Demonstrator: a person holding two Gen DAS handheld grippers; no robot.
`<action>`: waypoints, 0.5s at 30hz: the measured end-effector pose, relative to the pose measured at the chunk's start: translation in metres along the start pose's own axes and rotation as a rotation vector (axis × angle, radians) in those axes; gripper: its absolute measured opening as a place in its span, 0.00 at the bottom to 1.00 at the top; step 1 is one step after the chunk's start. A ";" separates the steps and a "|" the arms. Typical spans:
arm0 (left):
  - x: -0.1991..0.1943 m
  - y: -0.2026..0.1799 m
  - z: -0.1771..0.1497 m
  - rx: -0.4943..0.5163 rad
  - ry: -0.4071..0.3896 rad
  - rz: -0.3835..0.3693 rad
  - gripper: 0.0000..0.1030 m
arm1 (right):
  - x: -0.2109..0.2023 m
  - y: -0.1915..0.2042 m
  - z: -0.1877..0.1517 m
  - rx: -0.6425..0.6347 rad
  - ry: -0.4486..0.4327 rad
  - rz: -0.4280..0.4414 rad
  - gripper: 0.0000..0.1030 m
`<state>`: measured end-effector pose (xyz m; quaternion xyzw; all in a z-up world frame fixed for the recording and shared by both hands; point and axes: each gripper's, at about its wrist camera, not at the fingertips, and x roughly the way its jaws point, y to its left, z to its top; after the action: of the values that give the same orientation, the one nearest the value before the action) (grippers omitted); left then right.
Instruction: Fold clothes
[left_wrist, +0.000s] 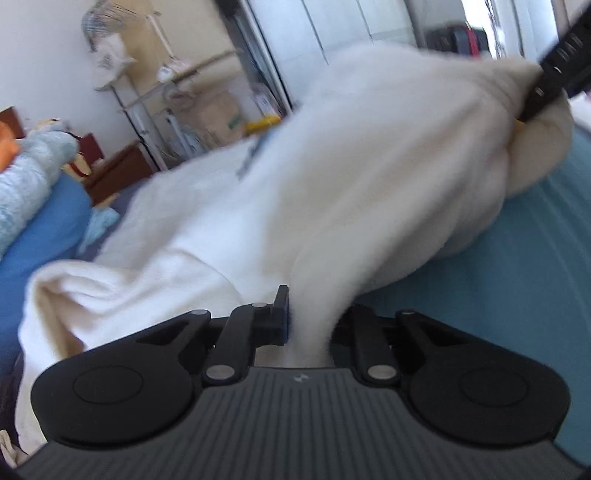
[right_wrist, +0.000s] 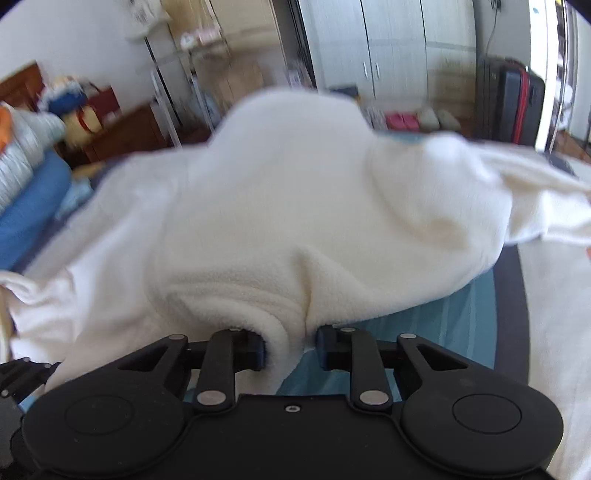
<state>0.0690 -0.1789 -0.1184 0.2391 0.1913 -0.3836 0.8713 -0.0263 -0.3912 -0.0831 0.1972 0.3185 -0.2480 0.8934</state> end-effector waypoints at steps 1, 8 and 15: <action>-0.007 0.006 0.006 -0.030 -0.026 0.017 0.13 | -0.016 0.004 0.006 -0.036 -0.049 0.008 0.24; -0.112 0.062 0.049 -0.291 -0.251 -0.035 0.13 | -0.132 0.023 0.057 -0.173 -0.281 0.158 0.25; -0.086 0.079 -0.006 -0.381 0.157 -0.172 0.44 | -0.081 0.008 0.021 -0.156 0.221 0.203 0.63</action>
<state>0.0738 -0.0785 -0.0576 0.0820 0.3474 -0.3936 0.8471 -0.0667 -0.3696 -0.0124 0.1843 0.4116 -0.1079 0.8860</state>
